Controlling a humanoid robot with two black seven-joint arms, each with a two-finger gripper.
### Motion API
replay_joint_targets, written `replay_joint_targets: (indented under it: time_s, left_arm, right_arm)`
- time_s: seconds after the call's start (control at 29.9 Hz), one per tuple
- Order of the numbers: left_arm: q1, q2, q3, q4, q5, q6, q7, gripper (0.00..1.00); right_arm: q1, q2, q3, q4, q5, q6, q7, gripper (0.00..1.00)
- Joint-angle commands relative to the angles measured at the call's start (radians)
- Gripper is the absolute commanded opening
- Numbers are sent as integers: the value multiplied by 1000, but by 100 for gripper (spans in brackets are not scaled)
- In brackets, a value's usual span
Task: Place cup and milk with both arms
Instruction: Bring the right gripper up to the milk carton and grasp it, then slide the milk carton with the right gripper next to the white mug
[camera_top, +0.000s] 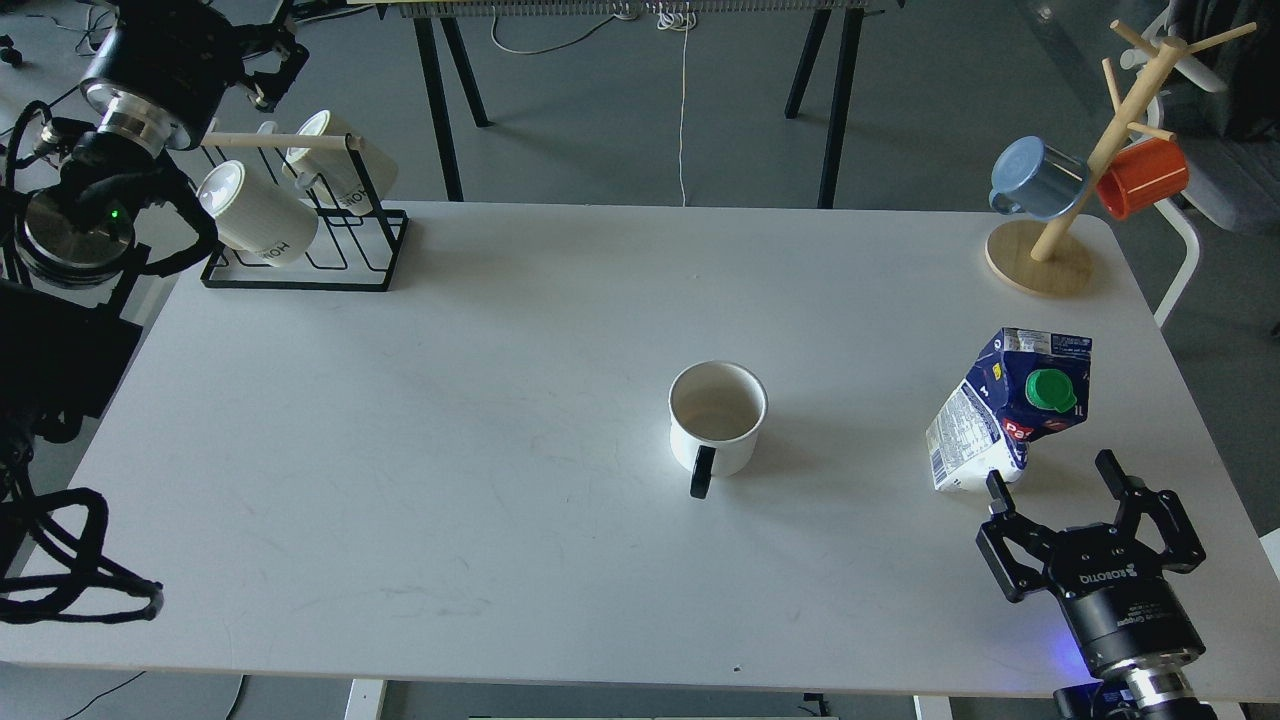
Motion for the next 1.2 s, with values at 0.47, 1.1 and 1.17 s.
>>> replay_joint_targets:
  time_s: [0.47, 1.1, 1.17]
  left_arm:
    - [1, -3, 5, 2, 3, 0, 0, 99]
    - [0, -3, 5, 2, 5, 0, -2, 99]
    - [0, -3, 6, 2, 5, 0, -2, 99]
  right_arm:
    - [203, 72, -29, -185, 1, 0, 1, 73]
    - [243, 72, -55, -202, -1, 0, 3, 16]
    - [240, 74, -57, -198, -1, 0, 3, 16]
